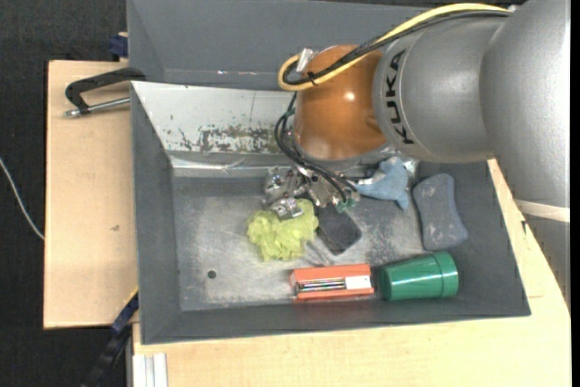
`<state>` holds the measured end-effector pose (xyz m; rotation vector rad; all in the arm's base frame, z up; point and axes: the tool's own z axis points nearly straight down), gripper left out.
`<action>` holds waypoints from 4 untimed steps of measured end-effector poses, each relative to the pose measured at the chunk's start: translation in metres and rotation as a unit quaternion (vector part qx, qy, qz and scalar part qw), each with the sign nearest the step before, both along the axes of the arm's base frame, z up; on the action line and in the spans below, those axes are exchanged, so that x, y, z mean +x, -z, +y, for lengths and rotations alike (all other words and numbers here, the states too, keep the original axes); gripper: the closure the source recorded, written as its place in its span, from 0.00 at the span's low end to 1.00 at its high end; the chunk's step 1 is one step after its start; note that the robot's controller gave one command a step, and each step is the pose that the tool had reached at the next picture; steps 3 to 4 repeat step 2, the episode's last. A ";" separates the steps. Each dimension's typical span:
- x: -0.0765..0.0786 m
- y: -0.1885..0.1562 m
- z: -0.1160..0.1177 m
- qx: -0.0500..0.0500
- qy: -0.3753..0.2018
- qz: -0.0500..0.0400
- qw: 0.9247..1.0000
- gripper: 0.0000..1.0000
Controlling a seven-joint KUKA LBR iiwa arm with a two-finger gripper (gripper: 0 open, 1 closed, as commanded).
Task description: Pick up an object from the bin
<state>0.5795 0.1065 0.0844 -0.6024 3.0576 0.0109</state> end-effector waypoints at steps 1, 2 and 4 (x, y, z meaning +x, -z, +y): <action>0.000 0.000 0.000 0.000 0.000 0.000 1.000 1.00; -0.011 -0.131 -0.007 -0.005 -0.021 0.008 1.000 1.00; -0.011 -0.131 -0.007 -0.005 -0.021 0.008 1.000 1.00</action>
Offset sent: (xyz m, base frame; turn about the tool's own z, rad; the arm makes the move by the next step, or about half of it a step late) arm -0.0119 -0.0081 0.1292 -0.0432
